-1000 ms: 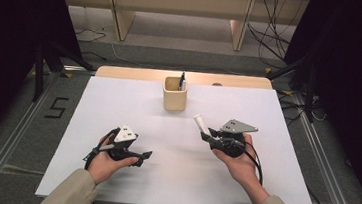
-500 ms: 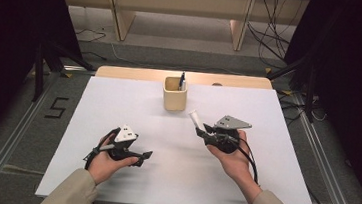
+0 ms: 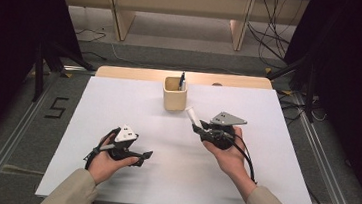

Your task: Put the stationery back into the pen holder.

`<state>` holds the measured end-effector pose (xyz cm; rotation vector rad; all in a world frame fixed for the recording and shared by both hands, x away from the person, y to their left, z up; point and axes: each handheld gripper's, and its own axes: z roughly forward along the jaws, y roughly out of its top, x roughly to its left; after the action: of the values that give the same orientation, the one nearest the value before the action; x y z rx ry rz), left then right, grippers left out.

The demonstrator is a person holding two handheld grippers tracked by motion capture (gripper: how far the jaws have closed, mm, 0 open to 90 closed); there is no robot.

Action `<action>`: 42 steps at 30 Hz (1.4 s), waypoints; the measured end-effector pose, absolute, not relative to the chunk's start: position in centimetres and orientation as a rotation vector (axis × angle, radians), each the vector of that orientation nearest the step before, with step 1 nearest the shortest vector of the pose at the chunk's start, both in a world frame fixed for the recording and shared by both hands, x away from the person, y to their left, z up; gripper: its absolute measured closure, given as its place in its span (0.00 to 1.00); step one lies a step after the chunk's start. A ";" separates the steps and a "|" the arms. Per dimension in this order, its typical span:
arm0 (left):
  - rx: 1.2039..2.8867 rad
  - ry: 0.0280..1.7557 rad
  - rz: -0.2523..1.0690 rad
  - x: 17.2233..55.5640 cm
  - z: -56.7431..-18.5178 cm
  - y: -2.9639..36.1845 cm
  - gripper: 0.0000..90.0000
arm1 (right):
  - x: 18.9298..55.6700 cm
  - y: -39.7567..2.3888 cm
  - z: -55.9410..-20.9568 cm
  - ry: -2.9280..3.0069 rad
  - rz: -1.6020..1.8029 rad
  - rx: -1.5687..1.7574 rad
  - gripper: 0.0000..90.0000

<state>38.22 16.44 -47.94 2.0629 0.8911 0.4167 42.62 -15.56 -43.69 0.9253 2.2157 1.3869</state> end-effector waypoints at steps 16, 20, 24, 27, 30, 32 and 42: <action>2.058 0.891 0.412 38.2 -47.9 16.3 0.18 | 43.5 -14.3 -43.4 2.207 1.390 0.929 0.79; 2.057 0.892 0.412 38.2 -47.9 16.4 0.18 | 43.8 -13.9 -43.3 2.197 1.395 0.932 0.79; 2.058 0.892 0.411 38.3 -47.9 16.4 0.18 | 44.1 -13.6 -43.1 2.192 1.399 0.935 0.79; 2.058 0.891 0.411 38.3 -47.9 16.3 0.18 | 44.4 -13.3 -43.0 2.188 1.400 0.932 0.79; 2.058 0.892 0.411 38.3 -47.9 16.4 0.18 | 44.6 -13.1 -43.0 2.185 1.398 0.936 0.79; 2.057 0.892 0.410 38.3 -47.9 16.4 0.18 | 44.8 -13.0 -42.9 2.180 1.399 0.937 0.79; 2.057 0.890 0.411 38.3 -47.8 16.4 0.18 | 45.7 -12.1 -42.7 2.167 1.397 0.941 0.79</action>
<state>38.26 16.40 -47.85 2.0567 0.8903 0.4107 45.68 -12.08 -42.68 0.9405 2.1669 1.3966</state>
